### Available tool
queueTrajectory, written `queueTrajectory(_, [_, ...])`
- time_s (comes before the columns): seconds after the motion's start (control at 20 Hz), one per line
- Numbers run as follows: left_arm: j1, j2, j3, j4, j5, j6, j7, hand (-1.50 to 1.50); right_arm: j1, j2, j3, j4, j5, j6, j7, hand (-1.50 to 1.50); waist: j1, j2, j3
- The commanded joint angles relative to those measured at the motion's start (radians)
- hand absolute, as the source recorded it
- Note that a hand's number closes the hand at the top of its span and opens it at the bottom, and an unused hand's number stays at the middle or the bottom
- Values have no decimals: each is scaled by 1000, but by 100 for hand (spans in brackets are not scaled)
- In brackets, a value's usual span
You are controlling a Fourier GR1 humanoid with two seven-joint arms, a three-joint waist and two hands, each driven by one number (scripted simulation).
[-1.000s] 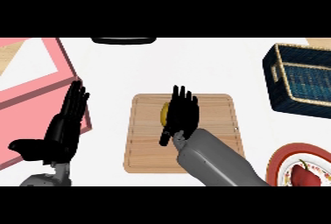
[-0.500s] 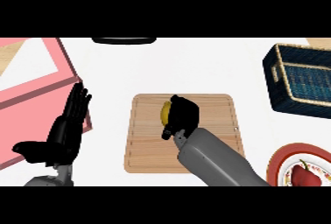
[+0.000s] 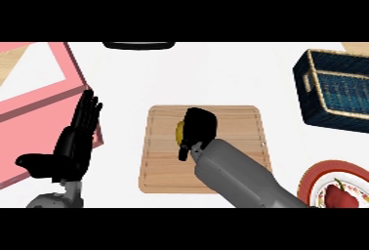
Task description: Pick the lemon from the cutting board and place it in the basket
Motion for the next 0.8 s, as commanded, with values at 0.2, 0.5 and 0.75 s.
queueTrajectory(0.2, [60, -15, 6, -61, -20, -12, 18, 0, 56, -91, -25, -84, 49, 88, -95, 150, -17, 0, 0])
queueTrajectory(0.5, [62, -14, 39, -34, 19, -40, -8, 0, 234, -357, 29, -198, 55, 30, -465, 150, -24, -1, 0])
queueTrajectory(0.75, [75, -21, 13, -85, -30, -12, 32, 0, 298, -423, -46, -432, 98, -45, -443, 150, -30, -5, 0])
